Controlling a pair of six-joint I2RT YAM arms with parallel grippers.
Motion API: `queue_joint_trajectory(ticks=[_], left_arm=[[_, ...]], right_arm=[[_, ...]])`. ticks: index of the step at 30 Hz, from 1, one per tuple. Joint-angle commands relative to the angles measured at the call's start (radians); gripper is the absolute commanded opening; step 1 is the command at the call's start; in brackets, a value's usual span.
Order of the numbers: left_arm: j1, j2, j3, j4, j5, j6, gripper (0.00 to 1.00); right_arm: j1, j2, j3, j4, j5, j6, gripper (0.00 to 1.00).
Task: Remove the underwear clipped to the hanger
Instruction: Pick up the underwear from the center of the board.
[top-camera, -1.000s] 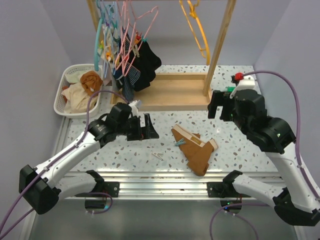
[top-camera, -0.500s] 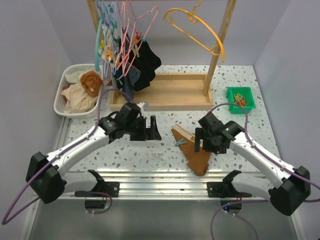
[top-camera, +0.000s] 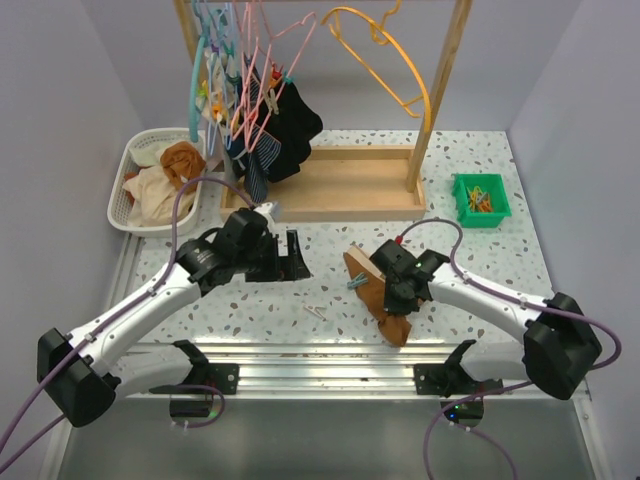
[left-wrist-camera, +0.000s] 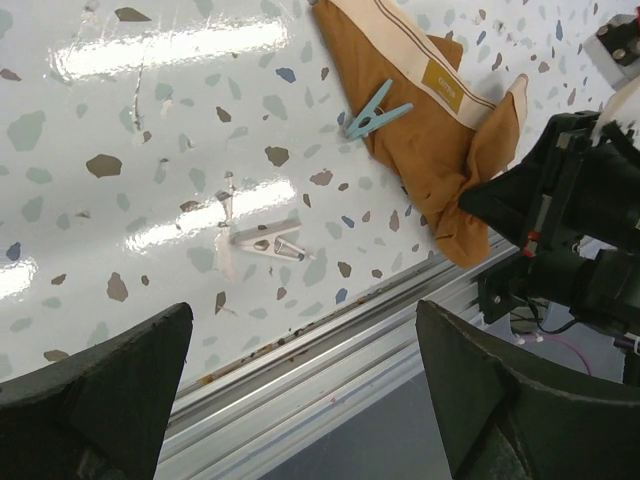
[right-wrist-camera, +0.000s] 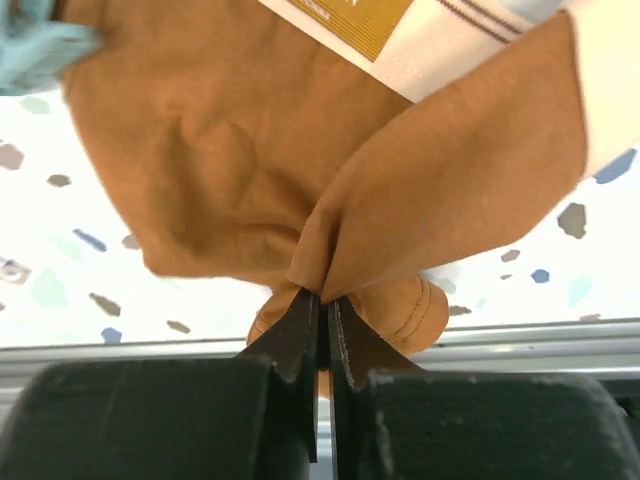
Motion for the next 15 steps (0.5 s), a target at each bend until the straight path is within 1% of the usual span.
queue_joint_trajectory(ticks=[1,2,3,4,5,6,7,8,9,11,13,15], left_arm=[[0.008,-0.038,0.028,-0.049,-0.038,0.016,0.96],[0.010,-0.046,0.040,-0.053,-0.039,0.018,0.96],[0.010,-0.049,0.046,-0.058,-0.041,0.019,0.96],[0.010,-0.055,0.054,-0.069,-0.048,0.022,0.96],[0.010,-0.058,0.065,-0.070,-0.053,0.022,0.96],[0.010,-0.063,0.069,-0.073,-0.053,0.027,0.96],[0.010,-0.064,0.072,-0.067,-0.050,0.033,0.96],[0.010,-0.064,0.072,-0.055,-0.038,0.042,0.96],[0.010,-0.067,0.068,-0.040,-0.024,0.064,0.96],[0.010,-0.064,0.055,0.017,0.026,0.091,0.97],[0.010,-0.055,0.055,0.083,0.103,0.139,0.98],[0.002,-0.061,0.049,0.155,0.157,0.173,0.98]], right_arm=[[0.004,-0.057,0.112,-0.096,0.050,-0.014,0.00],[0.002,-0.088,0.175,-0.145,0.088,-0.017,0.00],[0.002,-0.117,0.210,-0.249,0.114,-0.016,0.00],[0.004,-0.145,0.247,-0.294,0.146,-0.013,0.00],[0.004,-0.186,0.317,-0.328,0.160,-0.036,0.00],[0.002,-0.193,0.359,-0.392,0.173,-0.049,0.00],[0.002,-0.193,0.398,-0.411,0.168,-0.063,0.00],[0.002,-0.179,0.460,-0.414,0.147,-0.113,0.00],[0.002,-0.162,0.490,-0.416,0.083,-0.135,0.00],[0.004,-0.124,0.581,-0.413,0.024,-0.181,0.00],[0.005,-0.083,0.626,-0.394,-0.037,-0.195,0.00],[0.005,-0.063,0.674,-0.370,-0.054,-0.197,0.00]])
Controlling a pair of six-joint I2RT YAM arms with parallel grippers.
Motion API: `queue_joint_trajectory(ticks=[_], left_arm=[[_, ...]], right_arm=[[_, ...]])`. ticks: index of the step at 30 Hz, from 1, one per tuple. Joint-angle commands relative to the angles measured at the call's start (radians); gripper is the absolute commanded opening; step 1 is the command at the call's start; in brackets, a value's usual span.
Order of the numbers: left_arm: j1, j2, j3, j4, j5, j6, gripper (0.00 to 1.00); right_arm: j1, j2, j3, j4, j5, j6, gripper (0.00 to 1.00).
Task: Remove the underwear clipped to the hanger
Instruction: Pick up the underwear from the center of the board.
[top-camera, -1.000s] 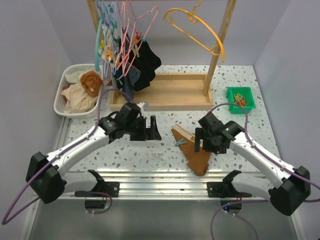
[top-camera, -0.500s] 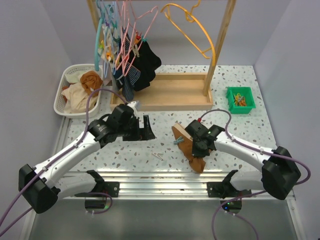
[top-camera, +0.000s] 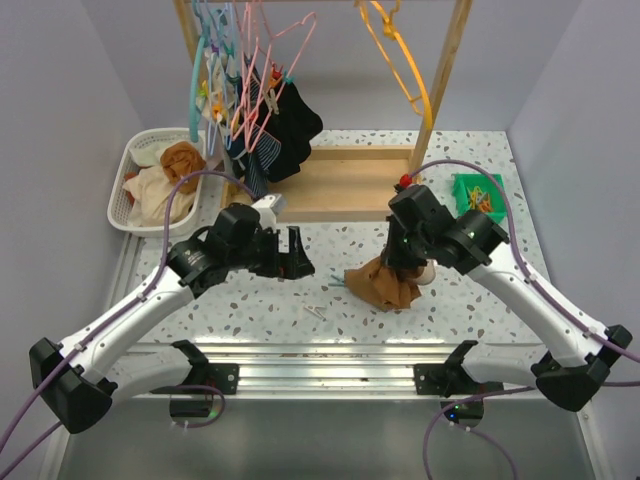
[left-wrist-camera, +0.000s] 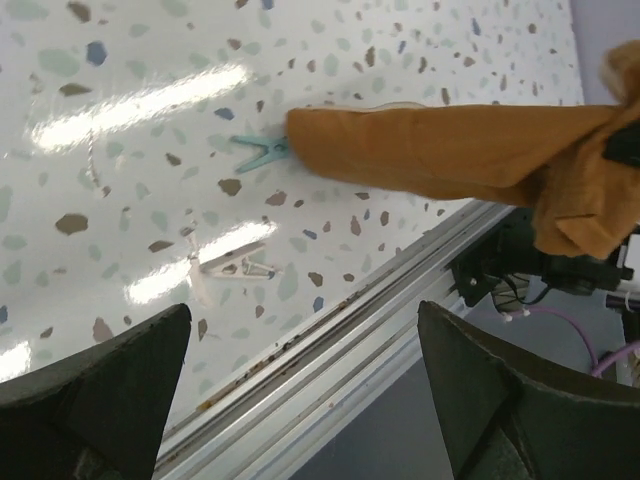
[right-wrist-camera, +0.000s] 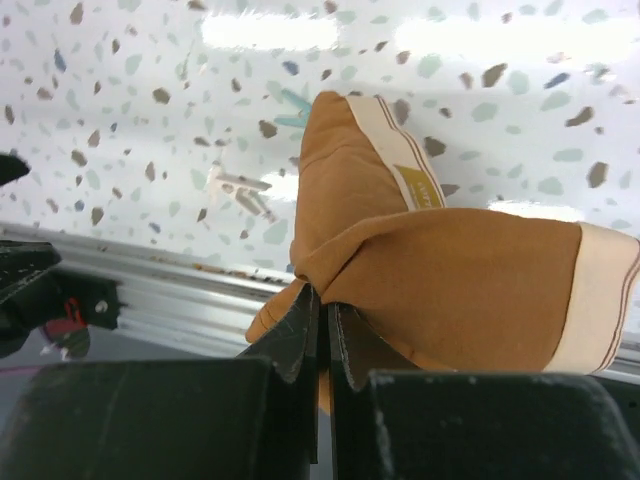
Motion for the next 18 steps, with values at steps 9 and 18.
queue_joint_trajectory(ticks=[9,18], left_arm=[[-0.078,-0.062,-0.054,0.550,0.297,0.333,1.00],[-0.126,-0.082,-0.086,0.577,0.446,0.477,1.00]], right_arm=[[0.005,0.058,0.048,0.257,-0.461,-0.024,0.00],[0.005,0.023,0.066,0.440,-0.746,0.030,0.00]])
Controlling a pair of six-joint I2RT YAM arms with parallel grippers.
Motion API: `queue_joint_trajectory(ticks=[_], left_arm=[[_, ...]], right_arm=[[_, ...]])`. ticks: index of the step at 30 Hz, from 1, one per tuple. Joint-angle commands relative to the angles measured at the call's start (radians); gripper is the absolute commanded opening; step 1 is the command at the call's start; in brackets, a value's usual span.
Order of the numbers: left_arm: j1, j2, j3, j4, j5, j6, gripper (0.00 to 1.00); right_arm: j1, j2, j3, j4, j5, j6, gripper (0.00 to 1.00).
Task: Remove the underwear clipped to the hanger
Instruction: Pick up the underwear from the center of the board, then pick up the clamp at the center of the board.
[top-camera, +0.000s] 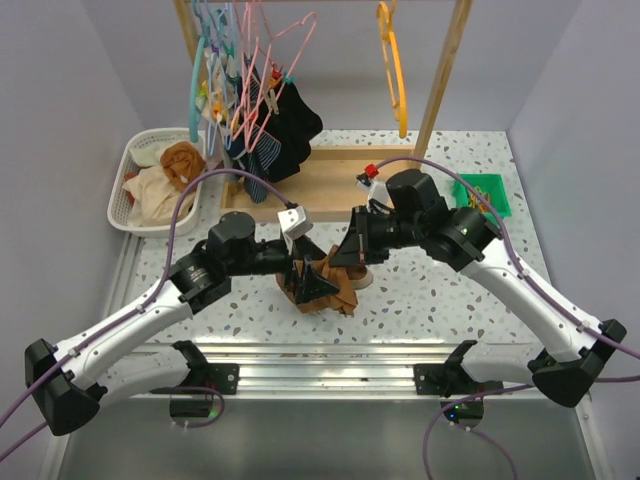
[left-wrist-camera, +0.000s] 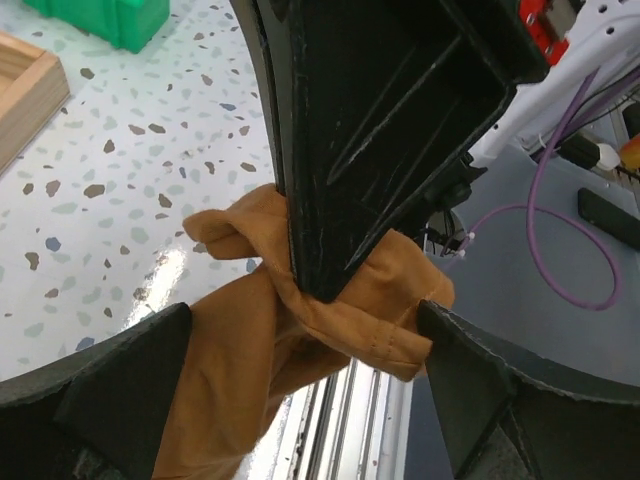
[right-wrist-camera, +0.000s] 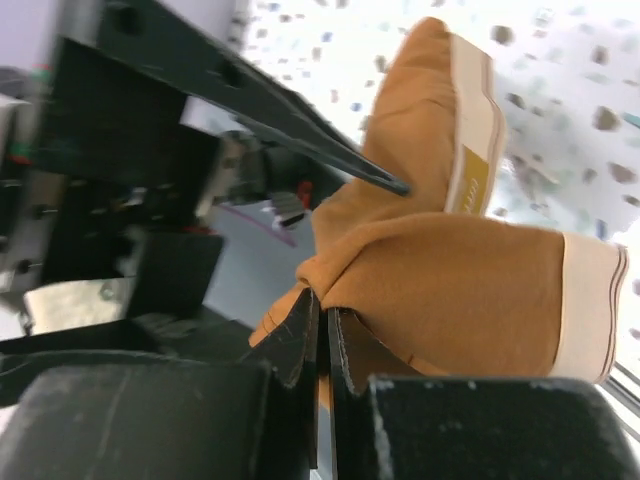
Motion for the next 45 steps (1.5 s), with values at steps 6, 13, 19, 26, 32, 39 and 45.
queue_joint_trajectory(ticks=[6,13,19,26,32,39,45], left_arm=[[-0.012,0.039,0.086,-0.104,0.078,0.167,0.44],[-0.010,0.007,0.114,-0.180,-0.120,0.142,0.00],[-0.009,-0.073,0.134,-0.330,-0.548,0.043,0.00],[0.002,-0.069,0.260,-0.607,-0.930,-0.183,0.00],[0.226,-0.044,0.251,-0.661,-0.798,-0.179,0.00],[0.422,-0.042,0.251,-0.643,-0.803,-0.155,0.00],[0.684,0.034,0.263,-0.548,-0.598,-0.087,0.00]], right_arm=[[0.003,-0.038,0.068,0.197,-0.201,0.068,0.00],[0.003,-0.047,0.148,0.021,0.008,0.011,0.61],[-0.018,-0.148,0.027,-0.156,0.348,-0.009,0.99],[-0.003,-0.079,-0.249,-0.087,0.368,-0.089,0.98],[0.069,0.063,-0.257,0.017,0.401,-0.272,0.96],[0.082,0.276,-0.200,0.103,0.424,-0.481,0.85],[0.088,0.450,-0.134,0.129,0.475,-0.612,0.82]])
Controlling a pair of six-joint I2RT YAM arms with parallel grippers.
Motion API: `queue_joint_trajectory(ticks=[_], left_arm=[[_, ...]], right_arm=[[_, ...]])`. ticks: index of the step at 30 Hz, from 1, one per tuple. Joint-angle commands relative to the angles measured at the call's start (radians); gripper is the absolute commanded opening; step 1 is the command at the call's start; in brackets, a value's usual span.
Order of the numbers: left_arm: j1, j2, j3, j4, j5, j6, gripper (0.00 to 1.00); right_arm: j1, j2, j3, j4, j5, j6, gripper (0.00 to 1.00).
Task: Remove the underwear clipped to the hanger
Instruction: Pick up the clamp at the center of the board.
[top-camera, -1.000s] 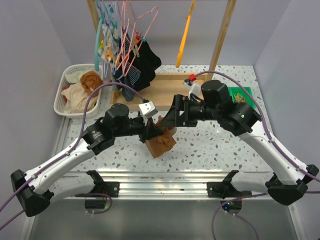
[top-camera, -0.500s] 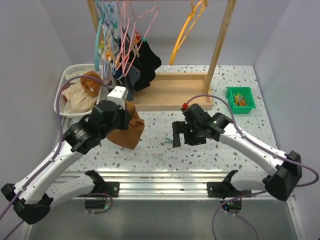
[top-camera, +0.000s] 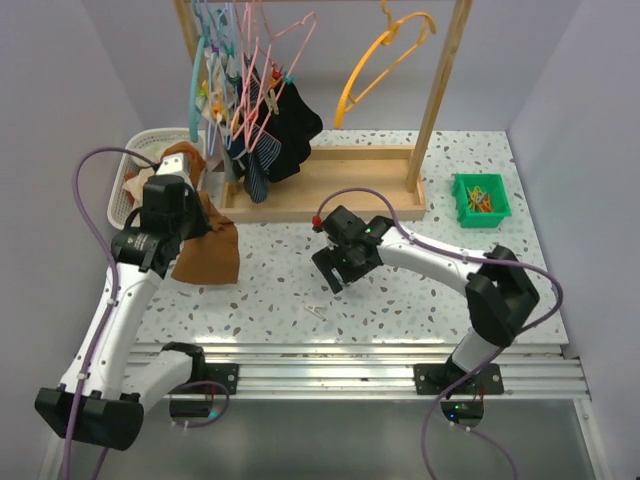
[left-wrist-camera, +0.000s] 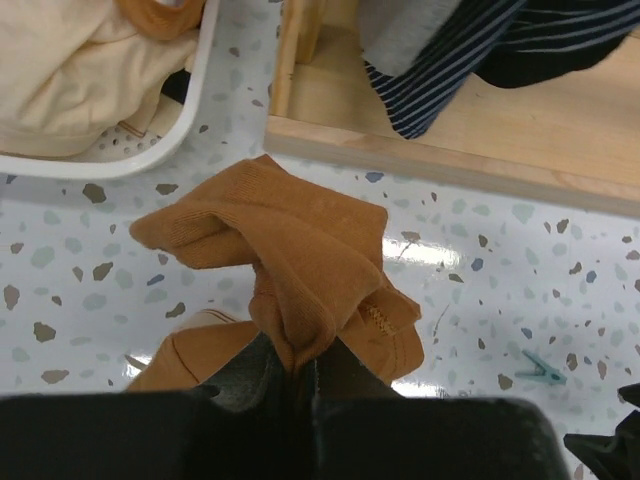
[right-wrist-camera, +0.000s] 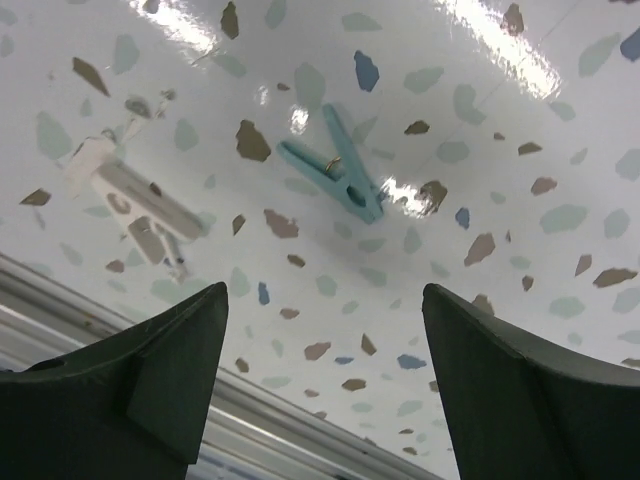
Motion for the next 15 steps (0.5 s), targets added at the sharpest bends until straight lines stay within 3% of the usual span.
queue_joint_trajectory(ticks=[1,6,11,15], left_arm=[[0.134,0.054,0.036,0.087,0.155,0.054,0.00],[0.175,0.115,0.143,0.095,0.166,0.067,0.00],[0.183,0.146,0.214,0.077,0.160,0.065,0.00],[0.185,0.146,0.230,0.072,0.163,0.061,0.00]], right_arm=[[0.007,0.073,0.072,0.053,0.054,-0.144,0.82],[0.007,0.185,0.123,0.073,0.037,-0.200,0.80],[0.007,0.266,0.152,0.087,-0.015,-0.209,0.66],[0.007,0.296,0.134,0.107,-0.006,-0.201,0.63]])
